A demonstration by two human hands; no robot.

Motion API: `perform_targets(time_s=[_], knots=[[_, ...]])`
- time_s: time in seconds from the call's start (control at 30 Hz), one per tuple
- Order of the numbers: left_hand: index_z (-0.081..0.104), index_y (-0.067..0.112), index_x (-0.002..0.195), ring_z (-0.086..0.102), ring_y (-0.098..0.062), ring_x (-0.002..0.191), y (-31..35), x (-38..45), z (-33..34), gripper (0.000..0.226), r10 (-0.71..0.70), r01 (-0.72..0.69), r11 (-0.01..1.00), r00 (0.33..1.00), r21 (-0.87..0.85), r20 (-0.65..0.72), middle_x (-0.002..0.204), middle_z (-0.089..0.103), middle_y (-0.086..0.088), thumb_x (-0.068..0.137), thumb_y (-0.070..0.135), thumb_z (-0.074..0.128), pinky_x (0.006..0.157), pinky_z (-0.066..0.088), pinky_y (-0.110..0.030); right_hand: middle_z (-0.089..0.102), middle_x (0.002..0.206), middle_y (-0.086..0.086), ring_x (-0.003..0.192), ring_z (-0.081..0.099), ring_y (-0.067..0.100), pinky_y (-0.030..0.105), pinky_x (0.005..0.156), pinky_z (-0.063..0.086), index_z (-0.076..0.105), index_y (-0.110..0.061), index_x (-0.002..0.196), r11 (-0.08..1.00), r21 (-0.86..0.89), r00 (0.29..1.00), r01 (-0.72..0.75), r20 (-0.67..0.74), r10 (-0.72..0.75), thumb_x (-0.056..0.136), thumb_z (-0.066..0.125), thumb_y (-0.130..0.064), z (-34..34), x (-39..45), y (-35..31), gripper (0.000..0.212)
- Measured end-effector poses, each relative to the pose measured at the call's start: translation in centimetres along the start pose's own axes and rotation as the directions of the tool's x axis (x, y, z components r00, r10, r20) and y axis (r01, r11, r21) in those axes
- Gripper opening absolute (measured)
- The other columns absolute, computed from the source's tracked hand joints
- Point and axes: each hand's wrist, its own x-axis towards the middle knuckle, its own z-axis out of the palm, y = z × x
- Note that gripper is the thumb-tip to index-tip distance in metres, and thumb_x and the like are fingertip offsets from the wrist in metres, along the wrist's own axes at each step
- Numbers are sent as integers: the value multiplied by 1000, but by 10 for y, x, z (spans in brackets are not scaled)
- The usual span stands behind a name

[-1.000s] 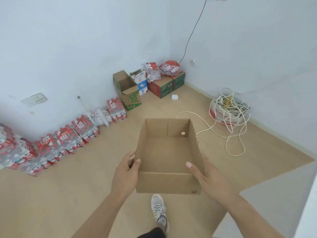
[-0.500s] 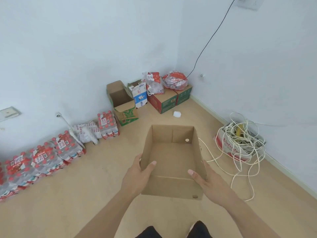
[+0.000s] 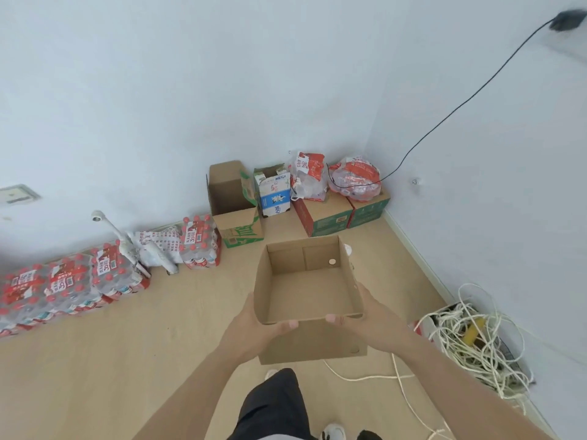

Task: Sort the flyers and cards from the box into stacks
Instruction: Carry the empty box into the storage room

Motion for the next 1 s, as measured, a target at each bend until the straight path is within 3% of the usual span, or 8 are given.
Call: perform_targets(time_s=[0.07,0.17,0.37,0.57,0.7,0.77,0.87,1.0], knots=[[35,45,143,61,-8,117,13,36,-3,115,-17,16,999,999,-31,-28,129,61,21,46,83,83,101,52,-41,59,126,-27,113,60,-7,32,98,51,39,-44,137,1000,-1,999,-1,50,1,70,80,-68,-18,46,-3,82],[35,42,142,61,-9,116,26,101,-12,114,-54,51,997,997,-55,-50,129,60,20,47,80,85,100,53,-41,59,130,-22,119,60,1,39,100,52,41,-45,138,1000,19,992,-14,123,11,70,81,-68,-37,121,-6,82],[29,38,147,58,-10,114,45,261,-43,116,-126,126,988,992,-87,5,126,56,20,52,67,90,92,51,-31,61,134,-16,123,60,7,44,102,51,42,-38,143,987,71,974,-142,188,126,71,89,-55,-62,288,-5,87],[24,27,152,57,-16,121,40,405,-58,125,-267,270,962,961,-31,69,134,57,11,53,63,90,100,49,-35,64,131,-18,123,60,7,44,105,49,40,-39,141,960,40,927,-277,274,256,63,95,-43,-74,447,18,96],[20,26,152,58,-20,122,14,496,-40,130,-337,336,941,938,32,79,136,58,6,47,69,83,100,50,-40,68,121,-12,114,64,9,41,104,51,44,-26,140,919,2,881,-395,285,378,61,96,-22,-72,538,61,94],[17,27,154,58,-22,123,-12,542,-19,131,-359,356,933,931,52,67,137,58,6,49,68,82,101,50,-41,67,119,-12,111,63,9,38,102,52,44,-24,139,903,-59,860,-426,282,425,59,95,-23,-67,581,92,94],[7,31,157,58,-24,123,-50,595,15,126,-400,398,916,915,58,45,138,59,3,61,55,84,102,48,-40,65,110,-11,100,61,4,24,87,55,48,-27,127,890,-136,840,-436,295,456,66,90,-13,-54,637,142,76],[-13,37,158,54,-23,132,-113,673,61,137,-496,498,866,867,-51,45,153,47,6,56,54,77,105,46,-36,65,113,-8,106,63,19,38,93,55,42,-31,137,857,-252,821,-450,262,508,53,85,-30,-23,713,226,95]])
